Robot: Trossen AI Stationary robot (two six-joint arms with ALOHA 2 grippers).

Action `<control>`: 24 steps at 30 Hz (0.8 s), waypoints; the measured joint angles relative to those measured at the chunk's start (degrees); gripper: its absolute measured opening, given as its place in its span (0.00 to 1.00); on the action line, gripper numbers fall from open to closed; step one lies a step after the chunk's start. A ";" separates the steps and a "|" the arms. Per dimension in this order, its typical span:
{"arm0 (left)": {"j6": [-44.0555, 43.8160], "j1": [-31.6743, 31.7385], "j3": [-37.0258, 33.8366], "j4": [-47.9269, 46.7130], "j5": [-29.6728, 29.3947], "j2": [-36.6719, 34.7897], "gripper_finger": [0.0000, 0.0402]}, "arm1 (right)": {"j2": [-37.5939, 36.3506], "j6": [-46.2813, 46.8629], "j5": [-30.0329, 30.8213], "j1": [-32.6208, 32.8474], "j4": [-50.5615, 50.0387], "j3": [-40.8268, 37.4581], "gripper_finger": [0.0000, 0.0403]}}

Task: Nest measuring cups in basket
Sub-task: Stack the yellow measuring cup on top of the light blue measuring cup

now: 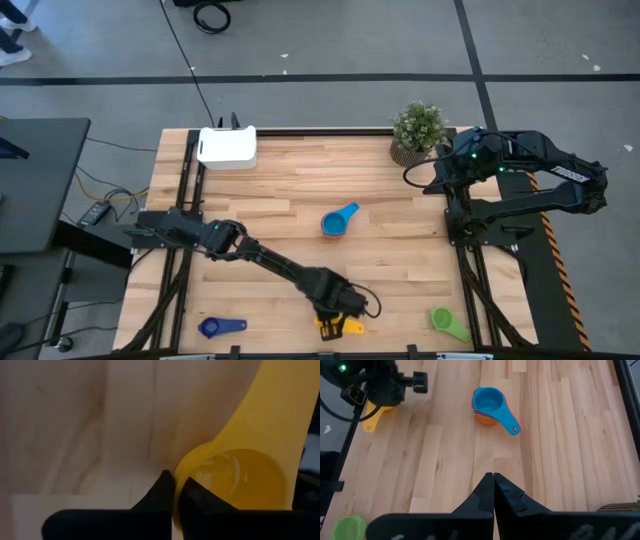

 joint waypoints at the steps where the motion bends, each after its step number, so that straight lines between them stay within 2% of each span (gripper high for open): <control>1: -0.90 0.49 0.00 -0.53 -0.20 -0.60 0.02 | 0.00 0.00 0.00 0.00 -0.05 0.00 0.01; 6: -5.27 3.87 0.00 -2.94 -0.72 -4.22 0.02 | -0.02 -0.28 0.02 0.00 -0.28 0.00 0.01; 16: -17.31 13.20 0.02 -5.95 -6.30 -13.57 0.02 | 0.00 -1.53 0.21 0.02 -0.46 0.00 0.01; 19: -16.95 16.26 0.04 -7.42 -8.94 -15.04 0.02 | 0.03 -1.53 0.19 0.00 -0.38 0.00 0.01; 24: -14.04 22.04 0.04 -14.44 -8.16 -15.36 0.02 | 0.07 -1.33 0.20 0.00 0.00 0.00 0.01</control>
